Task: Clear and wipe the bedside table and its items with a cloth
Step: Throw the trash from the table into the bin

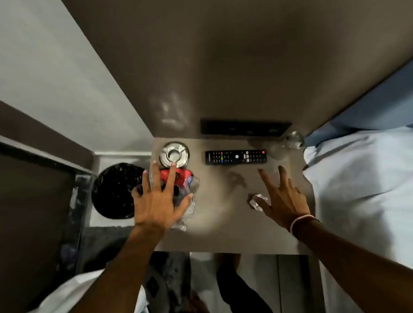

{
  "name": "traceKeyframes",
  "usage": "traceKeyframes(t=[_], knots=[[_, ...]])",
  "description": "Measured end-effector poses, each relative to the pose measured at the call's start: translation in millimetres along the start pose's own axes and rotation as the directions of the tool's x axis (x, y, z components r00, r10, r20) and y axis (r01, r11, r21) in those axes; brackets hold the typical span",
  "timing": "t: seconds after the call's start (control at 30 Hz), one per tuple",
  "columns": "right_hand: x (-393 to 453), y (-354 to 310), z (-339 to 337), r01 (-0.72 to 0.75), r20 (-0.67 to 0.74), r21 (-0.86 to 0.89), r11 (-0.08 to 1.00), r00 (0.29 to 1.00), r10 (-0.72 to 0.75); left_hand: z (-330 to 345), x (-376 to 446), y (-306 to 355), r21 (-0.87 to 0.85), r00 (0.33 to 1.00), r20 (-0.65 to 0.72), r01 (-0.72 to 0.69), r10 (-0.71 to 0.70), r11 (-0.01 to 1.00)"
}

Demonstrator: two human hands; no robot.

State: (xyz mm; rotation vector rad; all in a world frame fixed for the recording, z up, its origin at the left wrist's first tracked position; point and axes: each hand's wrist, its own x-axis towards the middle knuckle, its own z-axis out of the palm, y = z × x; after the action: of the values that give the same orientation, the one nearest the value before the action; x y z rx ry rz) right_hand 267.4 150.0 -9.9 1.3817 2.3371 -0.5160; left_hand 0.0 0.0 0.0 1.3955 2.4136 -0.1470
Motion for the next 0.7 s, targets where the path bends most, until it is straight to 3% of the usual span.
traceKeyframes(t=[0.03,0.1,0.17,0.27,0.33,0.4,0.47,0.57,0.63,0.7], knots=[[9.0,2.3,19.5,-0.002,0.041,0.003,1.000,0.999,0.002,22.6,8.1,-2.6,-0.002,0.996,0.085,0.036,-0.036,0.999],[23.2,14.1,65.3,-0.032,0.056,0.044,0.999,0.998,0.030,73.9,18.3,-8.3,0.008,0.993,0.103,0.050,-0.051,0.999],[29.8,24.0,105.5,-0.032,0.042,0.131,0.991,0.999,0.027,114.4,28.0,-16.9,-0.008,0.999,-0.009,0.044,-0.044,0.999],[33.7,21.6,135.9,-0.057,-0.067,0.404,0.913,0.994,0.092,154.7,41.4,-28.7,0.036,0.988,-0.151,-0.036,0.041,0.999],[26.9,14.2,143.0,-0.045,-0.118,0.411,0.910,0.988,0.103,167.6,44.7,-33.3,0.087,0.967,-0.233,-0.085,0.103,0.993],[21.5,-2.1,152.8,-0.022,-0.142,0.398,0.917,0.986,0.085,170.0,48.7,-40.2,0.080,0.965,-0.229,-0.110,0.125,0.991],[13.9,-22.0,153.9,-0.042,-0.152,0.422,0.906,0.981,0.117,159.5,52.8,-46.9,-0.071,0.968,-0.223,-0.132,0.114,0.989],[17.1,-76.1,155.4,-0.009,-0.194,0.449,0.893,0.975,0.107,135.3,62.3,-90.9,-0.449,0.922,-0.371,-0.077,-0.107,0.890],[22.5,-112.3,151.2,0.036,-0.238,0.477,0.878,0.967,0.089,116.8,63.1,-128.2,-0.581,0.807,-0.477,0.008,-0.348,0.814],[24.9,-141.0,146.0,0.066,-0.271,0.502,0.862,0.959,0.084,103.3,62.4,-154.2,-0.623,0.673,-0.549,0.067,-0.496,0.780]])
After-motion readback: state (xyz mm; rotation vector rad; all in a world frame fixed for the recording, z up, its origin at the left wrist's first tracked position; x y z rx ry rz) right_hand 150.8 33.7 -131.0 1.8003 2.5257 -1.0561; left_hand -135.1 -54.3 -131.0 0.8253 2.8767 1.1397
